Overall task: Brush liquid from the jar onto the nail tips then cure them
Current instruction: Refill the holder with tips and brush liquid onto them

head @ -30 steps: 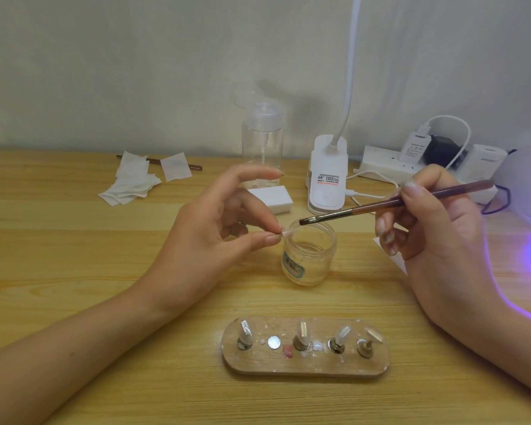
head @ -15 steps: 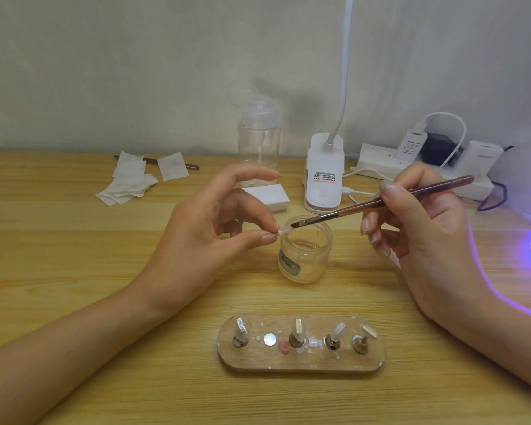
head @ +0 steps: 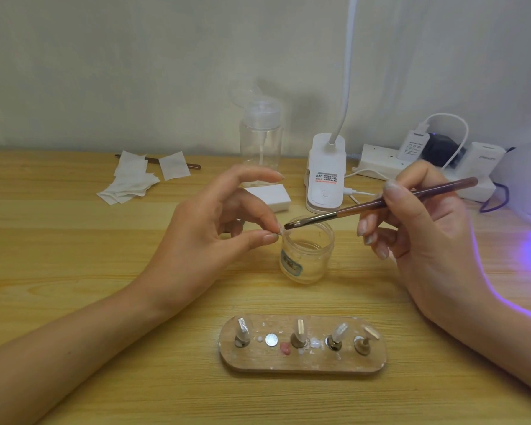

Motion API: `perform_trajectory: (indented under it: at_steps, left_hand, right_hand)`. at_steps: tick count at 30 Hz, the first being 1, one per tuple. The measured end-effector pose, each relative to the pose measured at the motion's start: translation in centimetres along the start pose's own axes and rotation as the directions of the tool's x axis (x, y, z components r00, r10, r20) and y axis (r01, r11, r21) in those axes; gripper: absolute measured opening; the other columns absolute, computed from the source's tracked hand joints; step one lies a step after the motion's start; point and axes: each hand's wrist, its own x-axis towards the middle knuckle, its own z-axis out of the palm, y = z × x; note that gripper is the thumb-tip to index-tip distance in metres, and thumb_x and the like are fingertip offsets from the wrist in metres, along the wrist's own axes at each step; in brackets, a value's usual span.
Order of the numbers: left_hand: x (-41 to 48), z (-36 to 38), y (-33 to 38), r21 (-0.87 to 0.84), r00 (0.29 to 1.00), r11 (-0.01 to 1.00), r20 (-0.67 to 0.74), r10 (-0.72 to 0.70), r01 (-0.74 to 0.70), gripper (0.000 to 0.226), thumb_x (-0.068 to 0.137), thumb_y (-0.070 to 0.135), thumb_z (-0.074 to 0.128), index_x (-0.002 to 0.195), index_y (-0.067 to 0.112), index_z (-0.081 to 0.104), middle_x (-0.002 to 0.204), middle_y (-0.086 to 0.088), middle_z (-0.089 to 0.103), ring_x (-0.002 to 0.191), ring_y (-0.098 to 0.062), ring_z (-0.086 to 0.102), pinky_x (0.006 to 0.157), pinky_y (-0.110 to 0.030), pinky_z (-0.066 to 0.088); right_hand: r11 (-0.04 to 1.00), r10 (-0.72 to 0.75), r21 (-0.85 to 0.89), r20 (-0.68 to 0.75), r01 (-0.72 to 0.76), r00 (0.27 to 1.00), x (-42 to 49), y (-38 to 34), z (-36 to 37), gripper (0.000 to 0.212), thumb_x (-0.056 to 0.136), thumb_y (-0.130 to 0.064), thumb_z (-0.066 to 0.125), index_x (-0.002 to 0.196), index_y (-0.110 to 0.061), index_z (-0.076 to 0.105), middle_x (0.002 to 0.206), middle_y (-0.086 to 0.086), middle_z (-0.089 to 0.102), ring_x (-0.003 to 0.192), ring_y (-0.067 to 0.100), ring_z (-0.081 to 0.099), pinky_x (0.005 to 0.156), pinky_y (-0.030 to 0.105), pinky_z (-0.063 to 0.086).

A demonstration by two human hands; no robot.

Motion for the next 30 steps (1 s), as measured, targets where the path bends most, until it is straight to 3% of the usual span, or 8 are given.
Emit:
perform_trajectory:
  at_steps: [6,12,18,23,27,30]
  left_hand:
    - [0.05,0.01,-0.04,0.005,1.0,1.0,0.002,0.01,-0.01,0.05,0.082,0.008,0.074,0.127,0.023,0.057,0.082,0.004,0.073,0.082,-0.012,0.068,0.066,-0.039,0.047]
    - [-0.01,0.01,-0.01,0.017,1.0,1.0,0.0,0.015,-0.015,0.05,0.083,0.009,0.073,0.127,0.024,0.057,0.082,0.004,0.072,0.083,-0.014,0.068,0.067,-0.039,0.048]
    - [-0.01,-0.01,0.04,0.009,1.0,1.0,-0.003,0.008,-0.008,0.049,0.083,0.009,0.073,0.127,0.024,0.057,0.083,0.004,0.072,0.083,-0.013,0.068,0.067,-0.039,0.048]
    - [-0.02,-0.03,-0.03,0.018,1.0,1.0,-0.001,0.015,-0.015,0.049,0.083,0.009,0.073,0.127,0.026,0.057,0.083,0.004,0.072,0.084,-0.014,0.069,0.067,-0.041,0.048]
    - [0.02,-0.04,-0.1,0.008,1.0,1.0,0.001,0.007,-0.007,0.049,0.084,0.009,0.073,0.127,0.027,0.057,0.084,0.003,0.073,0.084,-0.015,0.069,0.067,-0.043,0.048]
    - [0.0,0.0,-0.09,0.008,1.0,1.0,0.003,0.008,-0.008,0.049,0.084,0.008,0.073,0.127,0.025,0.057,0.084,0.003,0.073,0.084,-0.014,0.069,0.067,-0.043,0.047]
  right_hand:
    - [0.999,0.007,-0.038,-0.054,-0.009,0.999,-0.01,0.0,-0.21,0.019,0.092,-0.022,0.057,0.074,-0.025,0.053,0.058,0.006,0.061,0.051,0.017,0.056,0.043,0.02,0.039]
    - [1.0,-0.017,-0.008,0.024,0.017,1.0,-0.04,-0.13,0.25,0.018,0.089,-0.033,0.065,0.074,-0.029,0.056,0.061,0.006,0.064,0.052,0.018,0.059,0.045,0.02,0.042]
    - [0.999,0.005,-0.043,-0.05,-0.008,0.999,0.0,-0.09,-0.18,0.018,0.09,-0.029,0.061,0.074,-0.025,0.054,0.06,0.006,0.062,0.053,0.018,0.057,0.044,0.022,0.041]
    - [1.0,-0.014,-0.021,0.028,0.014,1.0,-0.03,-0.15,0.25,0.017,0.088,-0.036,0.066,0.074,-0.031,0.057,0.062,0.005,0.065,0.053,0.018,0.06,0.045,0.019,0.043]
    - [0.999,0.011,-0.053,-0.032,-0.012,0.999,0.02,-0.04,-0.14,0.018,0.092,-0.026,0.059,0.075,-0.025,0.054,0.06,0.006,0.062,0.052,0.017,0.057,0.043,0.02,0.04]
    - [0.999,0.018,-0.03,-0.038,-0.019,0.999,0.03,-0.03,-0.3,0.017,0.088,-0.031,0.061,0.072,-0.029,0.055,0.06,0.005,0.062,0.053,0.016,0.057,0.043,0.02,0.039]
